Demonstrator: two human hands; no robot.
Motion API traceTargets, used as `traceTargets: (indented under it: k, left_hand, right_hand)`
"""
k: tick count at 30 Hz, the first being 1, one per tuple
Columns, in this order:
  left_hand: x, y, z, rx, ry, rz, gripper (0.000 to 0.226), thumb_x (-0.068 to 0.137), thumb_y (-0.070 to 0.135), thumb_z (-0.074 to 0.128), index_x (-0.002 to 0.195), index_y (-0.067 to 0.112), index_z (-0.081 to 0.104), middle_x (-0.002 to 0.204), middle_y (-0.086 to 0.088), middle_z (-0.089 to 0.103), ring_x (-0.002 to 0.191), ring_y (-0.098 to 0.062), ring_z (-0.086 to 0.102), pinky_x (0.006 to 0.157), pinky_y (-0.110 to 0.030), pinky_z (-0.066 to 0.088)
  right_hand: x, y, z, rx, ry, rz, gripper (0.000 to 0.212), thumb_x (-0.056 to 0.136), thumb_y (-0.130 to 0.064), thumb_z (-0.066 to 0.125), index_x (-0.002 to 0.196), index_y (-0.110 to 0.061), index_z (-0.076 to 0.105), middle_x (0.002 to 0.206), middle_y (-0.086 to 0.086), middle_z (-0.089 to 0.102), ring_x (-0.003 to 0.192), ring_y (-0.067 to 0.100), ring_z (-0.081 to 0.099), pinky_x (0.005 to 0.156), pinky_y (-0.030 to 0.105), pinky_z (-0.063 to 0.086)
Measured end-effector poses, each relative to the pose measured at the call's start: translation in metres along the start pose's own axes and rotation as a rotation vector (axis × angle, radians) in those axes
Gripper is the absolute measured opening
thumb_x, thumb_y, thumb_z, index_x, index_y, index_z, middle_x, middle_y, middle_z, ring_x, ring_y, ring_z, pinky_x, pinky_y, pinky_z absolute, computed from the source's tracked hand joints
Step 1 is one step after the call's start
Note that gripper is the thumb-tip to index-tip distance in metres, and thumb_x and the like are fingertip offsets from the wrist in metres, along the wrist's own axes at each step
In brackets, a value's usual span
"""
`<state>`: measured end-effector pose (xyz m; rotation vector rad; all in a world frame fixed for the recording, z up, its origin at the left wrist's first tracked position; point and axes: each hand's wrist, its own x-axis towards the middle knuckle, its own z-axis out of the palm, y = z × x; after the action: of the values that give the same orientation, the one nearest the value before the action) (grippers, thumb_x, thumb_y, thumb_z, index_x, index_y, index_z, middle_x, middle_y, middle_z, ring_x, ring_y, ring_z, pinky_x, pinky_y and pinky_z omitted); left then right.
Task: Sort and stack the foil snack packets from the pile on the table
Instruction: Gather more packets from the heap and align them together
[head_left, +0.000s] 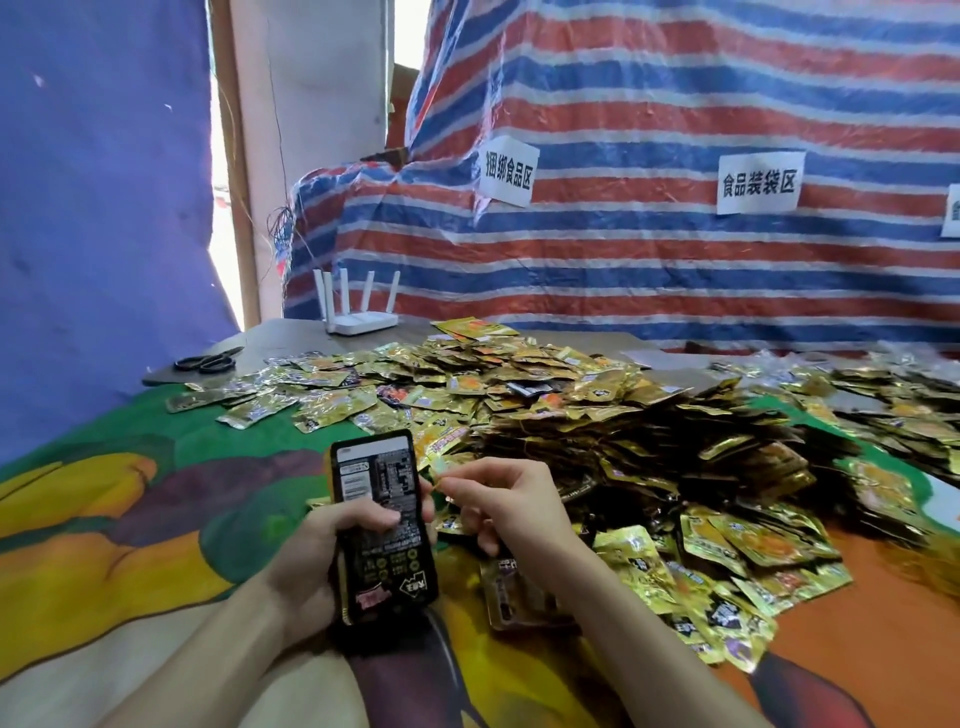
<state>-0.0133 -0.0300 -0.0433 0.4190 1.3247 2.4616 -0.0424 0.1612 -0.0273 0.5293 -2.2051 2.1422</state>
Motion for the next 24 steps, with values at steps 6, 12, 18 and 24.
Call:
traceTargets:
  k: [6, 12, 18, 24]
  left_hand:
    - [-0.001, 0.012, -0.009, -0.326, -0.073, 0.157, 0.052, 0.054, 0.007, 0.081, 0.104, 0.007, 0.064, 0.088, -0.009, 0.061, 0.078, -0.025, 0.064, 0.076, -0.043, 0.058]
    - [0.002, 0.004, -0.004, -0.263, -0.125, -0.042, 0.038, 0.062, 0.002, 0.072, 0.101, 0.004, 0.070, 0.089, -0.012, 0.057, 0.079, -0.028, 0.061, 0.079, -0.047, 0.054]
    - [0.005, 0.002, -0.003, -0.239, -0.067, -0.067, 0.040, 0.061, 0.002, 0.072, 0.101, 0.002, 0.072, 0.091, -0.014, 0.061, 0.079, -0.030, 0.062, 0.077, -0.047, 0.055]
    - [0.012, 0.003, -0.008, -0.218, 0.266, 0.032, 0.041, 0.073, 0.013, 0.059, 0.110, 0.015, 0.076, 0.103, -0.017, 0.072, 0.080, -0.031, 0.073, 0.072, -0.046, 0.059]
  right_hand:
    - [0.001, -0.014, -0.008, 0.294, -0.329, 0.089, 0.006, 0.077, -0.003, 0.065, 0.071, -0.002, 0.066, 0.081, 0.007, 0.065, 0.071, 0.016, 0.057, 0.068, 0.024, 0.046]
    - [-0.005, -0.023, -0.011, 0.727, -0.383, 0.049, 0.006, 0.064, -0.016, 0.054, 0.063, -0.010, 0.056, 0.068, 0.006, 0.052, 0.074, 0.026, 0.052, 0.081, 0.035, 0.045]
    - [-0.005, -0.022, -0.012, 0.798, -0.328, 0.143, 0.034, 0.084, -0.003, 0.055, 0.107, -0.009, 0.079, 0.068, -0.001, 0.062, 0.050, 0.011, 0.051, 0.054, 0.025, 0.052]
    - [-0.001, -0.009, 0.004, 0.500, -0.123, 0.033, 0.043, 0.089, 0.007, 0.066, 0.119, -0.023, 0.074, 0.114, 0.018, 0.074, 0.087, 0.030, 0.075, 0.059, 0.032, 0.061]
